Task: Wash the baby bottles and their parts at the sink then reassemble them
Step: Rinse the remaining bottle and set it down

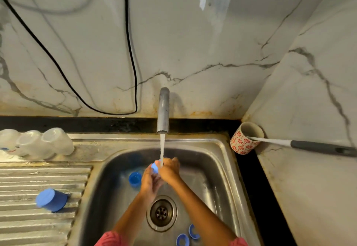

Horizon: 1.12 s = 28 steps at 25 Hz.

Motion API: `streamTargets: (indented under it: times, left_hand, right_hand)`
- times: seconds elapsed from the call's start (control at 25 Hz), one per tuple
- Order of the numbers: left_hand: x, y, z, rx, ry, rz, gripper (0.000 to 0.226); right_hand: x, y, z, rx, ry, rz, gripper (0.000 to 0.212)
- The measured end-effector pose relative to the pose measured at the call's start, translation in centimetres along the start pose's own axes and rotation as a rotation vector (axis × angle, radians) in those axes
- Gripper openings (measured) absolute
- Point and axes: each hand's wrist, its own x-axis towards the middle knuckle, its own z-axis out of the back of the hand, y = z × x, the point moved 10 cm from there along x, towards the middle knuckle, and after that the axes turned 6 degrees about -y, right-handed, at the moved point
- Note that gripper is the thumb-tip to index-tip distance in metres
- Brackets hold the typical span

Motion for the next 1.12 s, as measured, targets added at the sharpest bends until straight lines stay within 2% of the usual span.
streamTargets:
  times: [0.08, 0.16, 0.24, 0.32, 0.4, 0.52, 0.56, 0.64, 0.72, 0.8, 0.88, 0.96, 1.04, 1.12]
  left_hand:
    - [-0.5, -1.6, -0.9, 0.020, 0.054, -0.023, 0.030]
    - [-1.5, -3.5, -1.4, 0.019, 0.085, -0.032, 0.025]
    - [-2.7, -4.5, -1.5, -0.001, 0.096, -0.020, 0.030]
    - [-3.7, -4.9, -1.7, -0.028, 0.118, 0.003, 0.037]
    - [-4.8, -4.7, -2.6, -0.079, 0.201, 0.049, 0.041]
    - [-5.3, -5.2, -4.0, -0.064, 0.314, 0.021, 0.036]
    - [-4.9, -5.6, -3.9, -0.050, 0.310, -0.003, 0.034]
    - [-4.4, -6.4, -3.3, 0.011, 0.272, -0.034, 0.036]
    - [-3.7, -6.6, -2.0, 0.102, 0.182, -0.009, 0.042]
    - [-3.0, -5.7, -1.2, 0.124, 0.130, 0.040, 0.043]
    - [-4.1, -5.1, -2.6, 0.015, 0.208, 0.071, 0.042]
    - [-5.1, -5.3, -3.7, -0.112, 0.257, 0.059, 0.040]
    - [-4.6, -6.4, -3.2, -0.181, 0.204, 0.032, 0.037]
    - [-3.9, -6.6, -2.4, -0.136, 0.118, 0.039, 0.037]
  right_hand:
    - [-1.6, 1.1, 2.9, 0.103, -0.161, -0.031, 0.026]
    - [-2.8, 3.3, 4.1, 0.048, -0.208, 0.100, 0.037]
    - [-3.8, 4.6, 5.2, -0.006, -0.253, 0.180, 0.033]
    - [-4.0, 5.1, 5.2, -0.056, -0.208, 0.245, 0.029]
    - [-4.7, 5.8, 4.1, -0.128, -0.127, 0.339, 0.033]
    - [-5.0, 5.7, 4.4, -0.216, -0.180, 0.284, 0.032]
    - [-5.1, 5.7, 4.9, -0.228, -0.239, 0.268, 0.031]
    - [-5.3, 5.1, 5.2, -0.191, -0.192, 0.248, 0.033]
    - [-5.4, 4.8, 2.9, -0.190, 0.016, 0.384, 0.042]
    - [-5.2, 3.6, 2.3, -0.168, 0.139, 0.386, 0.046]
    - [-5.5, 4.6, 3.4, -0.019, 0.050, 0.274, 0.048]
    - [-5.2, 5.3, 4.0, 0.129, -0.057, 0.162, 0.038]
    - [-5.6, 5.5, 4.5, 0.153, -0.072, 0.218, 0.036]
    - [-6.1, 4.5, 5.1, 0.057, -0.064, 0.320, 0.032]
